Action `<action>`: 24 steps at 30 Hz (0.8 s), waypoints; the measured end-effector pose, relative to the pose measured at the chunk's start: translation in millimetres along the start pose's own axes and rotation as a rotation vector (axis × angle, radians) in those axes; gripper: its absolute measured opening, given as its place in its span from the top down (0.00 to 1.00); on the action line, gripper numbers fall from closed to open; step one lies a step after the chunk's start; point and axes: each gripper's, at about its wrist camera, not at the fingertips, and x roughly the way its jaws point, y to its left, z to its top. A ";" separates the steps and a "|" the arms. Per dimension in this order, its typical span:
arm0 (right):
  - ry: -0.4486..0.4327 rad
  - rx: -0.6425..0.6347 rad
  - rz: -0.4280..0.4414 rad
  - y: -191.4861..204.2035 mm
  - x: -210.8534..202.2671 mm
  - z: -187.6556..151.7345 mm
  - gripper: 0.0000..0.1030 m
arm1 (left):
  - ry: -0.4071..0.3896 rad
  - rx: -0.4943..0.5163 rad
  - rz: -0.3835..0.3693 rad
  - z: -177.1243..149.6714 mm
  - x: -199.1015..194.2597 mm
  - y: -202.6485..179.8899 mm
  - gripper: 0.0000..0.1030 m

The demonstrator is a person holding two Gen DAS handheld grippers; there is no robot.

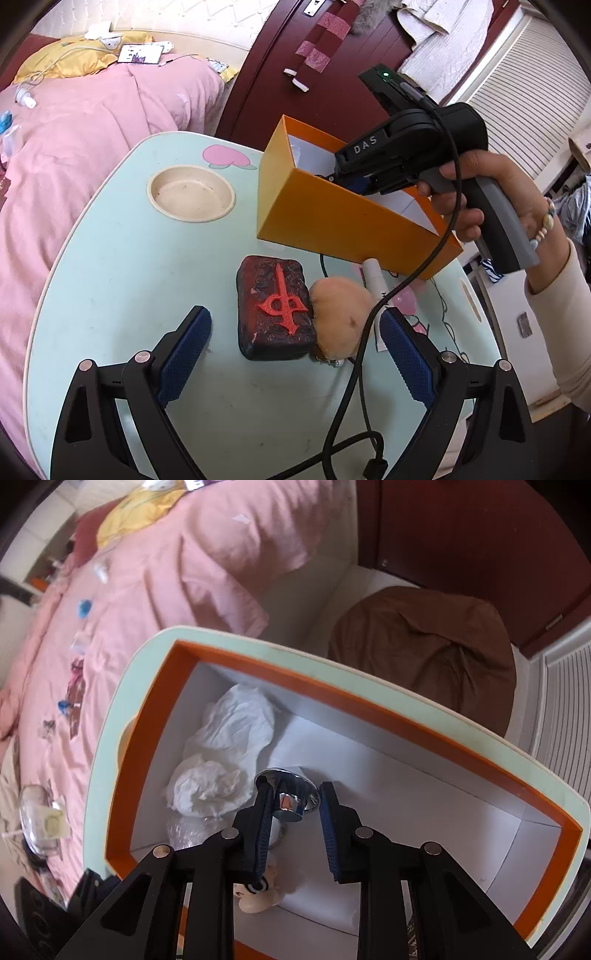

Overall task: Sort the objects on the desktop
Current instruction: 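Reach the right gripper into the box and grasp the silver metal piece, then carry the silver piece out and set it on the table, right gripper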

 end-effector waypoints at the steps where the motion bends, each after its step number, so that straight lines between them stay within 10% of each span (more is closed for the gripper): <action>1: -0.005 0.012 0.014 -2.9 -0.5 -1.5 0.77 | 0.000 0.001 0.001 -0.2 -0.2 -0.4 0.10; 15: -0.324 0.015 0.239 -17.3 -102.4 -97.7 0.77 | -0.046 0.013 -0.029 2.8 -9.4 -2.1 0.10; 24: -0.370 0.048 0.157 -31.8 -84.6 -188.9 0.77 | -0.040 0.037 -0.035 38.4 -25.1 -10.0 0.10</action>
